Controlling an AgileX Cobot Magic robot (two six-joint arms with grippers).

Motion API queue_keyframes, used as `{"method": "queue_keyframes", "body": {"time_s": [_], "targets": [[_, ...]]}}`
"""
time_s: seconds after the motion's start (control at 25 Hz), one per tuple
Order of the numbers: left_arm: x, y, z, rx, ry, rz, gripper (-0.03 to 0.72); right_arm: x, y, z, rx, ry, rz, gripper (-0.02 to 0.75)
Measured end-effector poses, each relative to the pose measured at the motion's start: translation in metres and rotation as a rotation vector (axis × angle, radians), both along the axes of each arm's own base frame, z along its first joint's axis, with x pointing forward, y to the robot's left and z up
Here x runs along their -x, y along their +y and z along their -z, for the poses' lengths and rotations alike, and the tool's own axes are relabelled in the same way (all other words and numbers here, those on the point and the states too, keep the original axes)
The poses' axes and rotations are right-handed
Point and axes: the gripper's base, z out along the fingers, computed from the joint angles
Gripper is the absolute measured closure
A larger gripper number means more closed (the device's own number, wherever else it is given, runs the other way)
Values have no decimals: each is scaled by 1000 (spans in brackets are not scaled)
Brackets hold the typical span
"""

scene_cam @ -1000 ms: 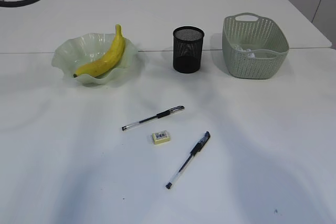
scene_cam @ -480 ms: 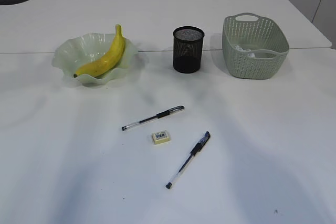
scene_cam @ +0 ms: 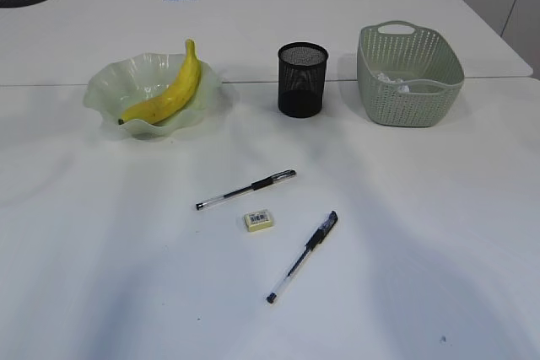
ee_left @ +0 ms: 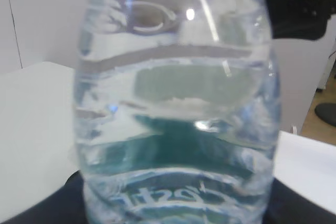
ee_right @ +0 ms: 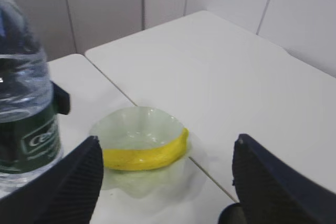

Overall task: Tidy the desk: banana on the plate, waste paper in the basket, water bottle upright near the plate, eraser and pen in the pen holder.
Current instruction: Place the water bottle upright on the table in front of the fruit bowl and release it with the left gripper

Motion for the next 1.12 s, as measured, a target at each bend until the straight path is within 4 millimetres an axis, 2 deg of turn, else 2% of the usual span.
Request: {"method": "queue_keyframes", "body": {"time_s": [0.32,0.44,0.8,0.96,1.12], "targets": [[-2,11,9,-123,-22,-3,323,-14,-34,1,6,5,191,165],[-5,19,10,-130,-21,-28,323,-19,-45,9,26,24,232,165],[-12,40,16,-229,-35,-83,323,-25,-53,60,61,137,293,165],[-14,49,21,-269,-31,-110,323,-26,-56,67,75,140,311,165],[-14,58,36,-319,6,-149,324,-27,-58,67,84,132,320,165]]}}
